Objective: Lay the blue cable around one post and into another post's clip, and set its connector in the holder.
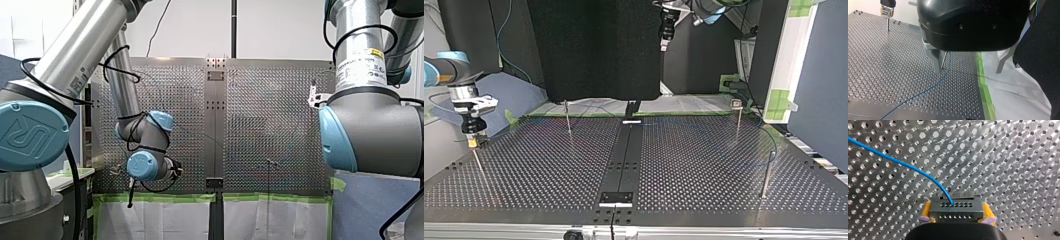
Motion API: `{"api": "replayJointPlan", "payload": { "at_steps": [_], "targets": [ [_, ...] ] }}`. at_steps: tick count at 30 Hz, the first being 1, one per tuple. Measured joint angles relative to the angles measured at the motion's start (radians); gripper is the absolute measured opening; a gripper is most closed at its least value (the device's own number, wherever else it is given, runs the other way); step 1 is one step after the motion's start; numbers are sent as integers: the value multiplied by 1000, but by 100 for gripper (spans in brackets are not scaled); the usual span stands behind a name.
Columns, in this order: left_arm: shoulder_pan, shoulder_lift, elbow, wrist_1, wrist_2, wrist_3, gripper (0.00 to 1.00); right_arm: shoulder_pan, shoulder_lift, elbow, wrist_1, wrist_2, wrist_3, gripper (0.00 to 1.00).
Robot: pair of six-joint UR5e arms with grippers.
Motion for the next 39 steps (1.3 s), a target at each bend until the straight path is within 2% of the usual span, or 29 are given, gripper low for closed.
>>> {"api": "replayJointPlan", "payload": {
  "at_steps": [39],
  "targets": [
    [0, 0, 0, -2, 2, 8, 100, -1, 2, -8, -11, -6, 21, 0]
  ]
}}
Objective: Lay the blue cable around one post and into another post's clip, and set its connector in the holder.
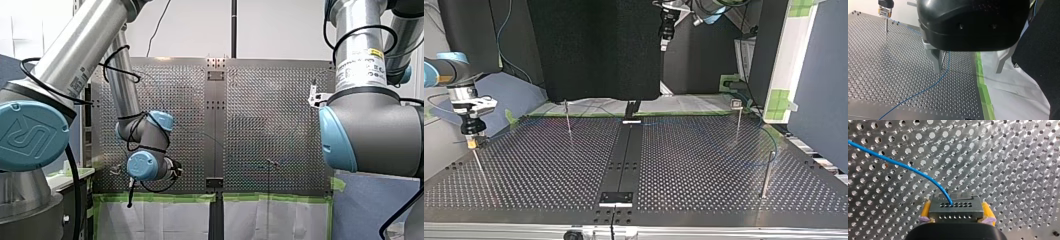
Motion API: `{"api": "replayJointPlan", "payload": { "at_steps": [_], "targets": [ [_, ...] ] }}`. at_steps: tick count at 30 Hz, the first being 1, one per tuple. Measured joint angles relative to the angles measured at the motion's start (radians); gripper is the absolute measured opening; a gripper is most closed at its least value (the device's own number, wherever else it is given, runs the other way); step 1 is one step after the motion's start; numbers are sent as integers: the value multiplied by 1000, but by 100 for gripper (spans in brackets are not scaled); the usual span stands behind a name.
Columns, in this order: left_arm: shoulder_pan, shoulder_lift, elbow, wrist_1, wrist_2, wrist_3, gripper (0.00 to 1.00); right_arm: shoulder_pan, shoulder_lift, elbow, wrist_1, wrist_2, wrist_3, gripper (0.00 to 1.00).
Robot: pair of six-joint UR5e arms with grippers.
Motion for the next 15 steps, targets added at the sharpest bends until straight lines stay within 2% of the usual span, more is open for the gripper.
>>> {"api": "replayJointPlan", "payload": {
  "at_steps": [15],
  "targets": [
    [0, 0, 0, -2, 0, 0, 100, 2, 1, 0, -2, 6, 5, 0]
  ]
}}
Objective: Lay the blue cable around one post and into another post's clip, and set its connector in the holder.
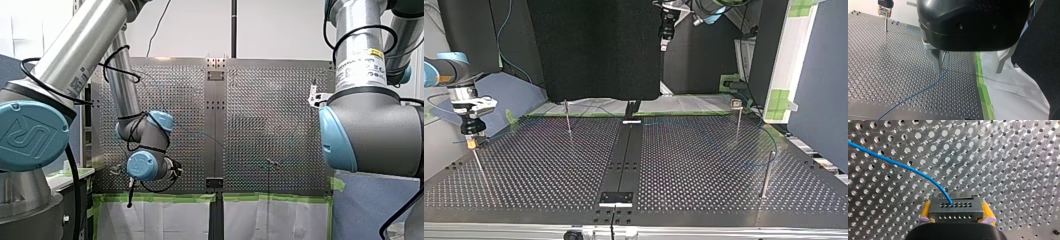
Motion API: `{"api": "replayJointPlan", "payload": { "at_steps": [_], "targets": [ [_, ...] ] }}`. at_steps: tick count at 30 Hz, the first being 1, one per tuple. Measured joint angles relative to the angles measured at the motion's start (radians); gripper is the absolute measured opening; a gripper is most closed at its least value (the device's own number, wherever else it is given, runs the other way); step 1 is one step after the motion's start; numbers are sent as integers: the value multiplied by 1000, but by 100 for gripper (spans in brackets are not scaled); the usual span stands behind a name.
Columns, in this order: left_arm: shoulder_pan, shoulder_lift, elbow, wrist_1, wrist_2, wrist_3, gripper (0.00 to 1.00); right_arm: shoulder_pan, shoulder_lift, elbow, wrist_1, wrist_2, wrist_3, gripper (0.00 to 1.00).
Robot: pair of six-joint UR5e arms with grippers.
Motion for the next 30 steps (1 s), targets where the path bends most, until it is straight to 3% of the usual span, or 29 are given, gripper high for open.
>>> {"api": "replayJointPlan", "payload": {
  "at_steps": [6, 8, 9, 11, 12, 14, 15, 17, 18, 20, 30],
  "targets": [
    [0, 0, 0, 0, 0, 0, 100, 4, 1, 0, -1, 0, -5, 0],
    [0, 0, 0, 0, 0, 0, 100, 5, 1, 0, -1, 0, -7, 14],
    [0, 0, 0, 0, 0, 0, 100, 5, 1, 0, -2, 0, -7, 14],
    [0, 0, 0, 0, 0, 0, 100, 5, 1, 0, -2, 0, -8, 32],
    [0, 0, 0, 0, 0, 0, 100, 6, 1, 0, -2, 0, -8, 32],
    [0, 0, 0, 0, -1, 0, 100, 6, 1, 0, -2, 0, -8, 56],
    [0, 0, 0, 0, -1, 0, 100, 6, 1, 0, -2, 0, -8, 56],
    [0, 0, 0, 0, -1, 0, 100, 6, 1, 0, 0, 0, -8, 83],
    [0, 0, 0, 0, -1, 0, 100, 6, 1, 0, 0, 0, -8, 83],
    [0, 0, 0, 1, -1, 0, 100, 6, 1, -1, 1, 0, -9, 96],
    [0, 0, 0, 0, -2, 0, 100, 7, 1, 0, 5, 2, -9, 100]
  ]
}}
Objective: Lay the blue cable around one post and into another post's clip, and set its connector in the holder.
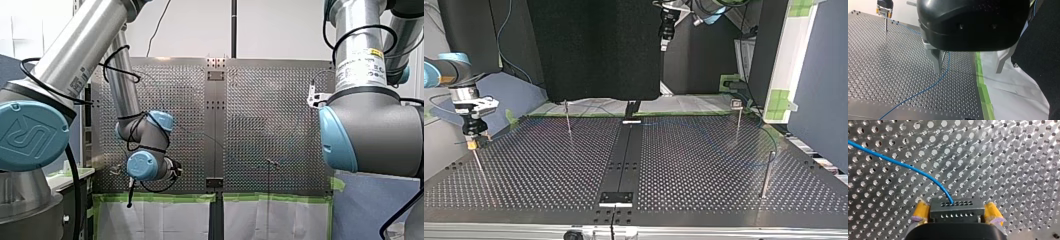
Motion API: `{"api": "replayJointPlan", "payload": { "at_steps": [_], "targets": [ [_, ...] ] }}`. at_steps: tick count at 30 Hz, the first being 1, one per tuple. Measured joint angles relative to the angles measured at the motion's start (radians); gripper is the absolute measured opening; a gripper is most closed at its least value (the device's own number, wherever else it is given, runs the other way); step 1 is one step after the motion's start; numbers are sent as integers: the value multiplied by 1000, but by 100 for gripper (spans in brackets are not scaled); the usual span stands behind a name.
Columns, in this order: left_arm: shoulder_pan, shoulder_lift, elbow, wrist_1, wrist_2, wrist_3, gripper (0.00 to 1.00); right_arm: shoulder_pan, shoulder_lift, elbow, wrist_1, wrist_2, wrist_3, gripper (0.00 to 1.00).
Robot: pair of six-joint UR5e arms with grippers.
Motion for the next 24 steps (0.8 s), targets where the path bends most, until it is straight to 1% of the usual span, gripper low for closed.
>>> {"api": "replayJointPlan", "payload": {
  "at_steps": [16, 24],
  "targets": [
    [0, 0, 0, -1, 0, 2, 100, 1, 0, 0, 2, 34, 0, 100],
    [0, 0, 0, -4, 0, 4, 100, 3, 0, 0, 2, 61, 0, 100]
  ]
}}
